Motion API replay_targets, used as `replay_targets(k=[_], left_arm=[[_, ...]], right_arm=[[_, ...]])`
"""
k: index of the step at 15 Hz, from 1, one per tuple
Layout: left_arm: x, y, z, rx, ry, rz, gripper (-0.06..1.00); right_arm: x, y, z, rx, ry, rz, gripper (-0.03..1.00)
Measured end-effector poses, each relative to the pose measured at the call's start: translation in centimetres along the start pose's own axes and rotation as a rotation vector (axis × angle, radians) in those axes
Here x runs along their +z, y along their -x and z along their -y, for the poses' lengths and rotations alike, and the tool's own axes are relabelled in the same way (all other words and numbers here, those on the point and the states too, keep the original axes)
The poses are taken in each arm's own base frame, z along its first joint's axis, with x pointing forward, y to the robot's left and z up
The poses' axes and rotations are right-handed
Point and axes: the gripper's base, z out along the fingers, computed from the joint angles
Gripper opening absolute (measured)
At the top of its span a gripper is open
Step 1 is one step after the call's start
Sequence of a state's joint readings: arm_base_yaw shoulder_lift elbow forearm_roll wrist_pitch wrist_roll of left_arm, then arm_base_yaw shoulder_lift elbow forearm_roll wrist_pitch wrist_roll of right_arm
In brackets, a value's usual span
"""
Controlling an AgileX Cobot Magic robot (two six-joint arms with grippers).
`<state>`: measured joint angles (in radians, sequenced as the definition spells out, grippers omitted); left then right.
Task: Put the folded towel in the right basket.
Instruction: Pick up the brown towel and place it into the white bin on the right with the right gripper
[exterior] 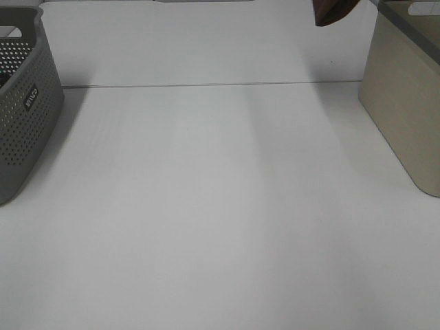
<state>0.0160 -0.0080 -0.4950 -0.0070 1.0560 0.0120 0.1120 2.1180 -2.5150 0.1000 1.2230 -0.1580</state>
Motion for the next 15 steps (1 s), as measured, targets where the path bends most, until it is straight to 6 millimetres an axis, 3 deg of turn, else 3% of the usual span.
replay_targets(k=[1,2,5,9,13,15], left_arm=[[0.0,0.0,0.0,0.0,0.0,0.0,0.97],[0.0,0.0,0.0,0.0,0.0,0.0,0.97],[0.0,0.0,0.0,0.0,0.0,0.0,0.97],[0.0,0.0,0.0,0.0,0.0,0.0,0.97],[0.0,0.0,0.0,0.0,0.0,0.0,0.97],[0.0,0.0,0.0,0.0,0.0,0.0,0.97]], right_arm=[[-0.6,-0.4,2.3,0.041,-0.038,-0.007,0.07],[-1.6,-1.8,6.5,0.118,-0.107,-0.038,0.07],[-1.6,-4.4,11.4,0.213,-0.178,-0.113,0.07],[-0.4,-7.3,14.3,0.293,-0.192,-0.203,0.07],[1.5,-9.7,14.5,0.306,-0.185,-0.309,0.08],[1.6,-9.9,14.6,0.3,-0.198,-0.322,0.23]])
